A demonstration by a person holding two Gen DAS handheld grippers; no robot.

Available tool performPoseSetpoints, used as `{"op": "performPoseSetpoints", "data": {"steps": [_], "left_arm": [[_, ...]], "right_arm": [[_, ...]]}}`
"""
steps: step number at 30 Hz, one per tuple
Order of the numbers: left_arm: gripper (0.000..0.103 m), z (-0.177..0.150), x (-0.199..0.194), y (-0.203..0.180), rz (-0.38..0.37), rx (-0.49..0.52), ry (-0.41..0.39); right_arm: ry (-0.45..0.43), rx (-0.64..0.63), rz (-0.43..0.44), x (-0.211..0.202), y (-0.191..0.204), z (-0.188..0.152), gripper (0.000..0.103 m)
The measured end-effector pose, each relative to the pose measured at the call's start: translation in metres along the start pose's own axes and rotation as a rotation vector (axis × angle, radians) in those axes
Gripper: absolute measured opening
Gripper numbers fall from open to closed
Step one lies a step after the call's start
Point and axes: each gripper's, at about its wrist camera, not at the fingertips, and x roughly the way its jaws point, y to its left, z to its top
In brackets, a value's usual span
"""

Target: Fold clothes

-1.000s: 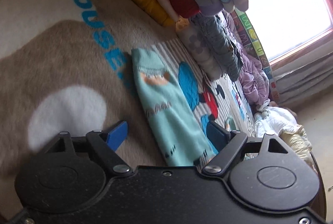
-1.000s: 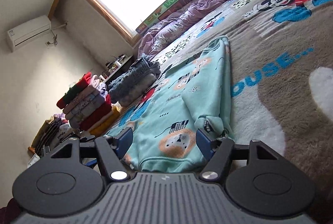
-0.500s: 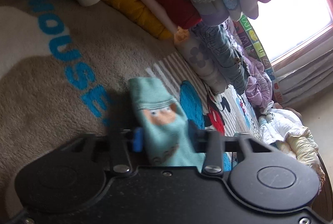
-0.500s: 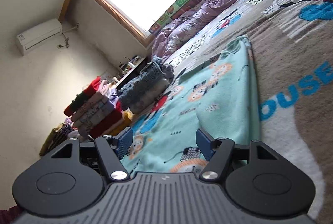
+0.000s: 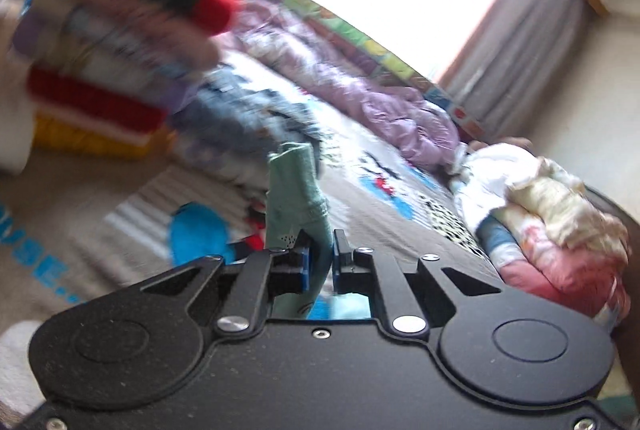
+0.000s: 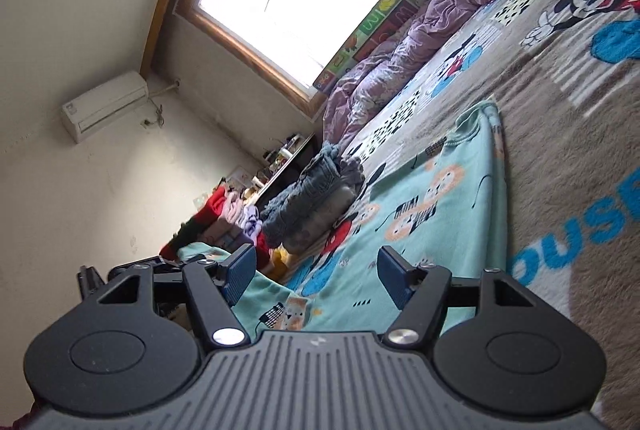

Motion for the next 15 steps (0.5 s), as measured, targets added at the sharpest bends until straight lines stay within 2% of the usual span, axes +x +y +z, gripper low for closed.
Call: {"op": "performPoseSetpoints", "data": {"steps": [7,15], "left_arm": [[0.004,-0.019,0.004,-0.086,-0.076,0.156,0.005],[0.004,-0.062,0.026,-0.167,-0.153,0.315,0.058]], "right_arm": [[-0.063,0.055,0.02,-0.017,-0.007,0.007,0.068],[-0.14,0.162,0.062,-0.036,-0.022,0.014,0.068]]}}
